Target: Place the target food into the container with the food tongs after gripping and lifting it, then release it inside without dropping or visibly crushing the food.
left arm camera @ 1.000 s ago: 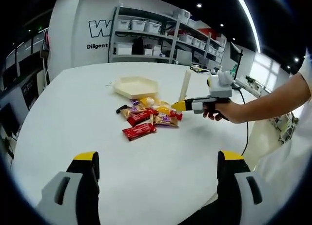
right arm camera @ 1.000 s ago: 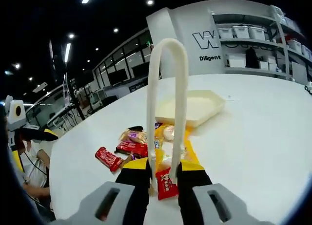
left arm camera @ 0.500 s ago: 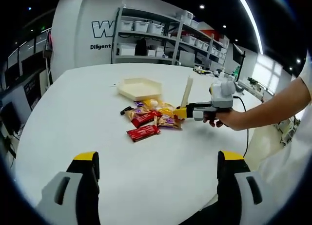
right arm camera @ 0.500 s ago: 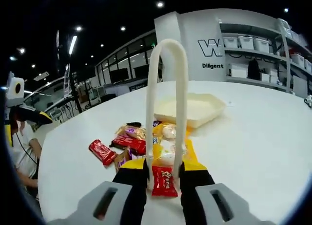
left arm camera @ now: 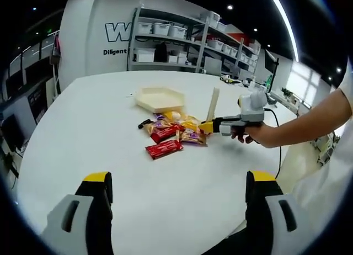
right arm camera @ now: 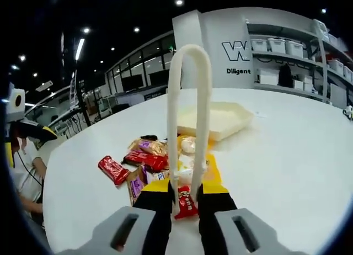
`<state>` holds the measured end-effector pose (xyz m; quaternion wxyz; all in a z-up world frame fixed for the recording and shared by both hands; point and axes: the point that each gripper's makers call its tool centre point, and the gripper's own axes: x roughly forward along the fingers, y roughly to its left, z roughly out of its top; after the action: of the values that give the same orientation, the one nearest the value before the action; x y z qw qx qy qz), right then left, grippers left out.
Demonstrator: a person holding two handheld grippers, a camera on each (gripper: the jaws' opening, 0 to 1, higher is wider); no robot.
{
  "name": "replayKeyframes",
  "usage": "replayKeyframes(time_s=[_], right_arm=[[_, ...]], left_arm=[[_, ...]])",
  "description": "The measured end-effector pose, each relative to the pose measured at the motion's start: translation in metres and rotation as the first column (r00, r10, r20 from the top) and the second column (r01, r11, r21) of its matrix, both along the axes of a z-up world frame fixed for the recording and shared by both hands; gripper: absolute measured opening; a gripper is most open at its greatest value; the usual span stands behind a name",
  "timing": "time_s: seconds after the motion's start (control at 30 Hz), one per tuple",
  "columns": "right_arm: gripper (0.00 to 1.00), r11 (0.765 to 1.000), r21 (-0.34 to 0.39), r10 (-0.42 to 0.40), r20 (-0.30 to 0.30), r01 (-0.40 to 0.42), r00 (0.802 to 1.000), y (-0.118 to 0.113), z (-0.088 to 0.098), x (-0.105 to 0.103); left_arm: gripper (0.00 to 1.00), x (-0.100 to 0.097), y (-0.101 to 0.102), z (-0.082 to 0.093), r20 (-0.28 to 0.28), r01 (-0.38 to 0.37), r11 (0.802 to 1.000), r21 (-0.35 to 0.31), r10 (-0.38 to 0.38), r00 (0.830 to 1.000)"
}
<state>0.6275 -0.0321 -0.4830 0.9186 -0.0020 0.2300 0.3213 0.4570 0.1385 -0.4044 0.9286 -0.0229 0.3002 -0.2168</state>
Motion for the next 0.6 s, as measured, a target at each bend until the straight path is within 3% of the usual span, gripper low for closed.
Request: replayKeyframes(time_s=[0.3, 0.6], right_arm=[[0.1, 0.993, 0.102, -0.065, -0.006, 0.065, 0.998, -0.019, 0.032, 0.007], [0.1, 0.993, 0.111, -0.048, 0.05, 0.042, 0.998, -0.018, 0.067, 0.028]], left_arm=[[0.99, 0.003, -0.006, -0.003, -0.001, 0.004, 1.0, -0.016, -0.004, 1.0], [0.99, 0.008, -0.013, -0.002, 0.019, 0.008, 1.0, -0.016, -0.008, 1.0]])
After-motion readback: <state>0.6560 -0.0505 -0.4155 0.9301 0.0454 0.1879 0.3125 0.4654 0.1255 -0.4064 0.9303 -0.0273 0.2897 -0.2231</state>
